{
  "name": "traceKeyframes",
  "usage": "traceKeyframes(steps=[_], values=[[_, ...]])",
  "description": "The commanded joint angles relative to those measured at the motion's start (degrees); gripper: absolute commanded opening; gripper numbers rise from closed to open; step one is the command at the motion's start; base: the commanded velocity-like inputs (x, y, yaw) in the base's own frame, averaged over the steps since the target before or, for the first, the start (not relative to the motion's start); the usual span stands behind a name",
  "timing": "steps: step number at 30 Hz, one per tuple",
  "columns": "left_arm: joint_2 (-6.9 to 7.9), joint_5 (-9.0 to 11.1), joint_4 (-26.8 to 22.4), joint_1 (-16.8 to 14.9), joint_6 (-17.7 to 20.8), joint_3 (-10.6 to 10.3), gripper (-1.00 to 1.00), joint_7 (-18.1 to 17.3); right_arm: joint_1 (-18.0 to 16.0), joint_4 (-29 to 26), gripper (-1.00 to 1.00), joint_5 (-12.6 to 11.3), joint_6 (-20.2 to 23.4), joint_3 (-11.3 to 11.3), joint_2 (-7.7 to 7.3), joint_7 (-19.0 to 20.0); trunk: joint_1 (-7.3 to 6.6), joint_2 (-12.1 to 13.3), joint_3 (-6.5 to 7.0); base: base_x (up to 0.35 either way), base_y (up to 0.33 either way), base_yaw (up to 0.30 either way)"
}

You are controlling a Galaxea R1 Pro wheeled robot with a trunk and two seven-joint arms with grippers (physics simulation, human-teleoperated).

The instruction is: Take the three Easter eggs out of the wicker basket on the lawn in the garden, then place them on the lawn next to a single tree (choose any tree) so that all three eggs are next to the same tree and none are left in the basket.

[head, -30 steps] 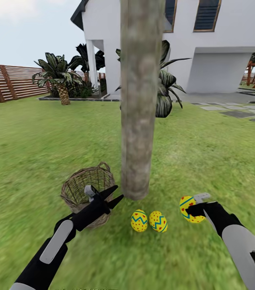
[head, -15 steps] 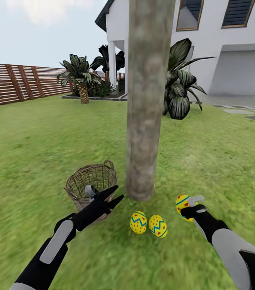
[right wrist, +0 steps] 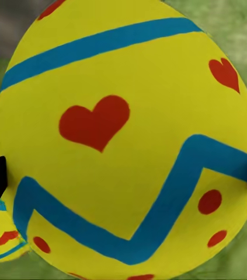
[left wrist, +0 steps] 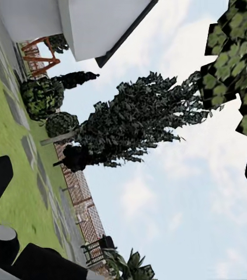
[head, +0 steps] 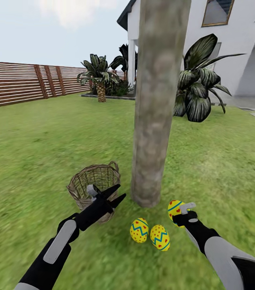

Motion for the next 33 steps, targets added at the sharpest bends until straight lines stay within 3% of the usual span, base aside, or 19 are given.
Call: traceKeyframes(steps=[1, 11, 17, 22, 25, 33], values=[[0.04, 0.44, 0.03, -0.05, 0.34, -0.09, 1.00, 0.06, 0.00, -0.08, -1.00, 0.60, 0.16, -0.43, 0.02, -0.01, 0.01, -0.02, -0.09, 0.245, -0.241, 0.257], [-0.03, 0.56, 0.12, 0.21, 0.34, -0.18, 1.00, -0.04, -0.08, -0.24, -1.00, 0.36, 0.34, -0.52, -0.13, -0.01, 0.04, -0.03, -0.35, 0.055, -0.054, 0.029], [0.00, 0.62, 0.03, 0.21, 0.35, -1.28, 1.00, -0.12, -0.05, -0.18, -1.00, -0.06, 1.05, -0.53, -0.15, -0.28, 0.04, -0.03, -0.35, 0.000, 0.000, 0.000], [-0.04, 0.71, -0.04, 0.21, 0.42, -2.15, 1.00, -0.12, 0.00, -0.04, -1.00, 0.21, 3.85, -0.44, -0.06, -6.29, 0.17, -0.10, -1.46, 0.000, 0.000, 0.000], [-0.03, 0.77, -0.64, 0.21, 0.42, -3.87, 1.00, -0.14, 0.00, 1.70, -1.00, 0.39, 4.01, -0.36, 0.02, -6.94, 0.24, -0.14, -2.12, 0.000, 0.000, 0.000], [-0.03, 0.61, -0.74, 0.21, 0.34, -4.14, 1.00, -0.04, 0.00, 3.66, -1.00, 0.79, 3.82, -0.28, 0.10, -6.99, 0.45, -0.25, -3.90, 0.000, 0.000, 0.000]])
